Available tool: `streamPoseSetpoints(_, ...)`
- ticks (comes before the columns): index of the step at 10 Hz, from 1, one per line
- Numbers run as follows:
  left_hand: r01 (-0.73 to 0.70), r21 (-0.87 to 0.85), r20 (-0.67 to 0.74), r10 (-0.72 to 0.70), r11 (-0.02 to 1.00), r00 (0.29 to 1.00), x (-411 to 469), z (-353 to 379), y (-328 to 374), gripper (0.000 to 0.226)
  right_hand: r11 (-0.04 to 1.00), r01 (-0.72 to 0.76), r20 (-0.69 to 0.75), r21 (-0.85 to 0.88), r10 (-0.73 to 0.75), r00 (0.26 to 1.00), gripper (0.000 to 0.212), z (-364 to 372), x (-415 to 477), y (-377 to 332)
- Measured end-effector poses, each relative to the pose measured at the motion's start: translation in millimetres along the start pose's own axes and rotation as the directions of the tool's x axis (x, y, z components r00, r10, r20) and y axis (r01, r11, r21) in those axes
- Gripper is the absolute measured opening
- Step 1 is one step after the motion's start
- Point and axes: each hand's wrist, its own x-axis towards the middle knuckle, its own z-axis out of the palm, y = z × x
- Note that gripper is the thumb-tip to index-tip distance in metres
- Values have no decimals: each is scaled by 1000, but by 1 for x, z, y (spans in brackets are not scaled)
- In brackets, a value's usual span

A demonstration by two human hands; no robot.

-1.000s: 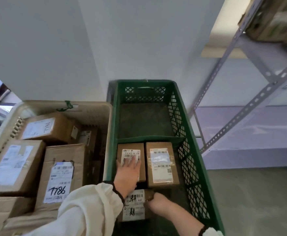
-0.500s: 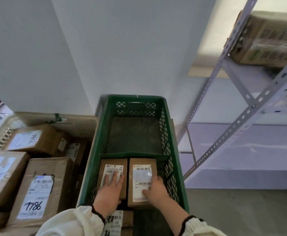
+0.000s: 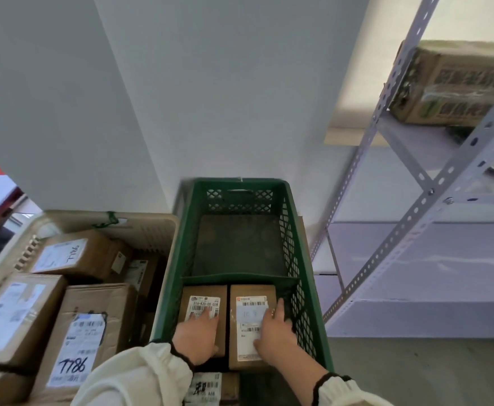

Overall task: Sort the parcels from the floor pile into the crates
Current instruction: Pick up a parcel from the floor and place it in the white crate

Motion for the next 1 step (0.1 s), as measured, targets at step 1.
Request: streamPoseSetpoints(1,-47,37,-21,48,998,999,-7,-37,-3,45,991,99,-90,-94,-107,990,60,-29,-10,-31)
